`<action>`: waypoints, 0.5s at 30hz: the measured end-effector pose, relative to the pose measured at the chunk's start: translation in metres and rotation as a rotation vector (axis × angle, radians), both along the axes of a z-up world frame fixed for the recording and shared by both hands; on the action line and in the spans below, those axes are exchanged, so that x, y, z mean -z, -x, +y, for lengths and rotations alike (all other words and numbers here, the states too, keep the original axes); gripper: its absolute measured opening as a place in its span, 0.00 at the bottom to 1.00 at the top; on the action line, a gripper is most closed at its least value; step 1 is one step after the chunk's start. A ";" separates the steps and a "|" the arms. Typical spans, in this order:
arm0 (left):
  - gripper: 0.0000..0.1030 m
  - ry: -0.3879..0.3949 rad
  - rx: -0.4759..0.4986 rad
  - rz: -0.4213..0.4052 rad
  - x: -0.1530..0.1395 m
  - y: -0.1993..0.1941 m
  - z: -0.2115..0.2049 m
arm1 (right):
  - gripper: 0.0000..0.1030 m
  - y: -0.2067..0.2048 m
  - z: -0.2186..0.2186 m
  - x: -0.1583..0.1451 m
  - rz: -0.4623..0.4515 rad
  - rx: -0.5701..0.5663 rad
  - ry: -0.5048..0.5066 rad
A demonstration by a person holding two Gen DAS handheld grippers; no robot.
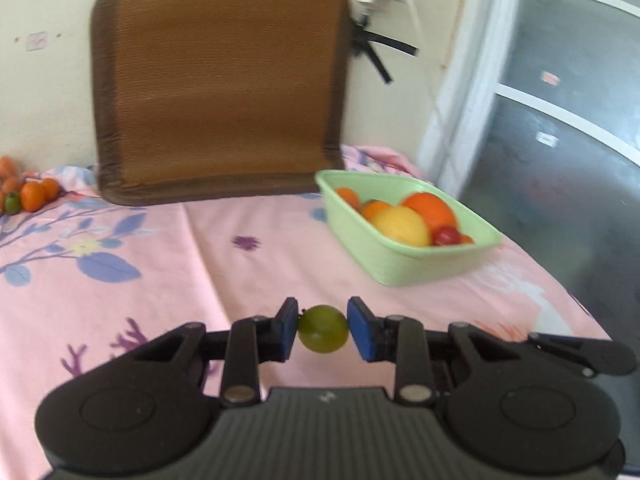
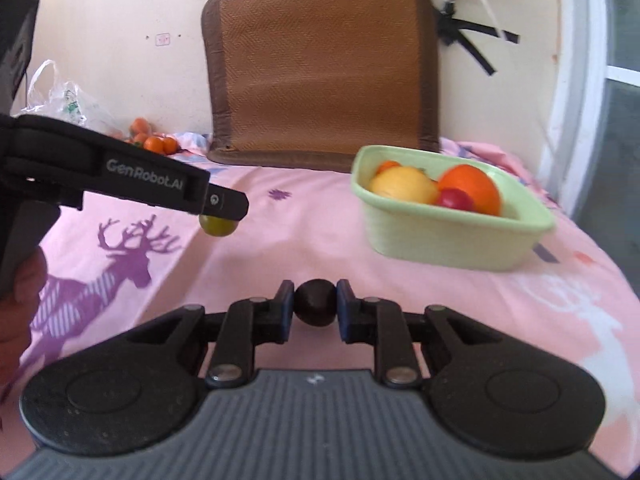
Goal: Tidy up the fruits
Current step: 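Carry the lime into the bowl with the left tool while the right tool drops the plum in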
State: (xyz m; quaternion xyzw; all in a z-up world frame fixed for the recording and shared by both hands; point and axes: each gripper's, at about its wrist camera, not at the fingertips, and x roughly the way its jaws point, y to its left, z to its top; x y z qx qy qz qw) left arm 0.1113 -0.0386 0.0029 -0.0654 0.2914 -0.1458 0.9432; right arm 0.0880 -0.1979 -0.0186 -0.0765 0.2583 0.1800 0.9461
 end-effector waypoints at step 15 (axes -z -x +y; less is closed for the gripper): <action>0.40 -0.124 -0.028 -0.009 0.019 0.019 -0.025 | 0.31 0.009 -0.012 0.010 0.009 0.016 -0.014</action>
